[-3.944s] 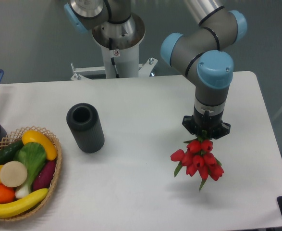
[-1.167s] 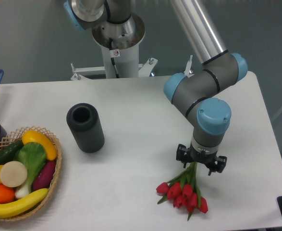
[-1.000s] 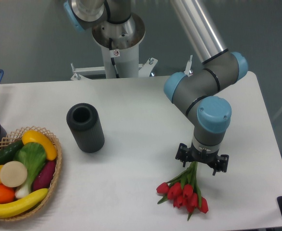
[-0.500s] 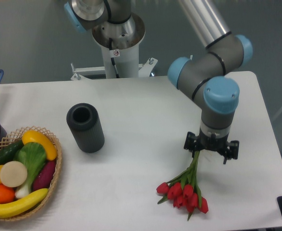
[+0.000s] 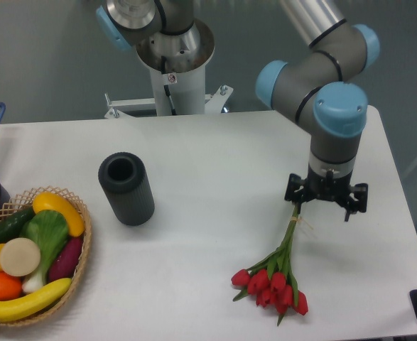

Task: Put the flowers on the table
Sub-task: 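Raise the open gripper up away from the tulips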

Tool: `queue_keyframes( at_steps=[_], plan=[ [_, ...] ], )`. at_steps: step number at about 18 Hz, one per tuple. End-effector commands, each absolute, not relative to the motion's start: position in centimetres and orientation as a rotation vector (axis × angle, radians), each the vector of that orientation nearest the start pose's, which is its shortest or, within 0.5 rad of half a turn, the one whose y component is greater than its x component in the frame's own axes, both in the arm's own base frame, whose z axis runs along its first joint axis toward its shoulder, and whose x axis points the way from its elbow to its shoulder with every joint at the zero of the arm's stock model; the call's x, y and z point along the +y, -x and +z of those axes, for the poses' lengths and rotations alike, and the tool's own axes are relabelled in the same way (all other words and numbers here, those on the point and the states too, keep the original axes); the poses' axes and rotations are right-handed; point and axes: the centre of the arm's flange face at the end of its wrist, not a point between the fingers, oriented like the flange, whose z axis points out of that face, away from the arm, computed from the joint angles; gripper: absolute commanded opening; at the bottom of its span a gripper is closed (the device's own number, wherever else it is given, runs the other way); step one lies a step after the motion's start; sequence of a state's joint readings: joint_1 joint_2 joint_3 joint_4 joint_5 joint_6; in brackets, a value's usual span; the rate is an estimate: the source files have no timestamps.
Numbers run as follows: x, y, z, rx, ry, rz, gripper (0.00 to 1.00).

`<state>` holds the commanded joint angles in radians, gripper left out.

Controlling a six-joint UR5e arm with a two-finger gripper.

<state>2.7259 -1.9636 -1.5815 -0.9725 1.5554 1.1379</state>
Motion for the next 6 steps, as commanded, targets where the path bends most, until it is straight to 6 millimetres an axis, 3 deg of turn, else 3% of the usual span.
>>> queue_keyframes(
  at_steps=[6],
  plan=[
    [38.31,52.57,31.74,-0.006,3.046,0.255,1.0]
  ],
)
